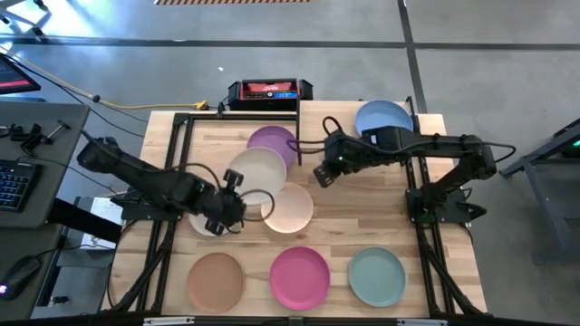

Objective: Place and stack plates onto a shelf
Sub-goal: Stack the white plate on top of the blue plate on the shelf

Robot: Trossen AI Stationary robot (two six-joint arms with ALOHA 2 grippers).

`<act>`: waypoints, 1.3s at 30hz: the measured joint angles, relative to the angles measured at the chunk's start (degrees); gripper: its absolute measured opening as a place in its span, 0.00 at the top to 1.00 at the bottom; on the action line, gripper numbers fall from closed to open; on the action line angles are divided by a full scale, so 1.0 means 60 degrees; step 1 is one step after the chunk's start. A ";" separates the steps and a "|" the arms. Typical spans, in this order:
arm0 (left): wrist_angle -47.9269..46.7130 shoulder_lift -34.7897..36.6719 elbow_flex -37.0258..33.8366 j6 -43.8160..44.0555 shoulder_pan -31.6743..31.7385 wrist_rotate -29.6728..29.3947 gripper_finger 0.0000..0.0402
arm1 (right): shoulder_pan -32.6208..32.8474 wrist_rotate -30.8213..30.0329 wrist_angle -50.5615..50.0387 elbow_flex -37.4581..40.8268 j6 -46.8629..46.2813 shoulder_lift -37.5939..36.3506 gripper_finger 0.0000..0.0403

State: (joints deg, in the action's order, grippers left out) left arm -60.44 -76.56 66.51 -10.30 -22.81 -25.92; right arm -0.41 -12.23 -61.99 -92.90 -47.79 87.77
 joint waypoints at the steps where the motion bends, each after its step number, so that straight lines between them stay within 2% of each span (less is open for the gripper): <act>1: -0.0022 -0.0165 0.0062 -0.0154 -0.0099 -0.0077 1.00 | 0.0001 0.0001 0.0220 0.0000 -0.0065 0.0000 0.67; 7: -0.0002 -0.1206 0.0562 -0.1186 -0.0545 -0.0874 1.00 | 0.0001 0.0000 0.0882 0.0000 -0.0485 0.0004 0.66; 12: 0.0015 -0.1984 0.1118 -0.2217 -0.0822 -0.1954 1.00 | 0.0002 -0.0131 0.0905 0.0000 -0.0636 0.0004 0.66; 21: 0.0044 -0.2920 0.2268 -0.3294 -0.0878 -0.2887 1.00 | 0.0031 -0.0124 0.0877 0.0000 -0.0694 0.0007 0.66; 28: 0.0027 -0.3114 0.2680 -0.3865 -0.0718 -0.2996 1.00 | 0.0102 0.0078 0.0878 0.0000 -0.0376 0.0007 0.66; 39: 0.0126 -0.3103 0.2691 -0.3993 -0.0488 -0.3066 1.00 | 0.0140 0.0207 0.0456 -0.0007 -0.0378 0.0251 0.66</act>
State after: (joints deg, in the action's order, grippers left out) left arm -59.68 -95.18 82.65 -34.26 -25.74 -44.31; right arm 0.43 -10.98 -59.25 -92.95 -50.05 89.27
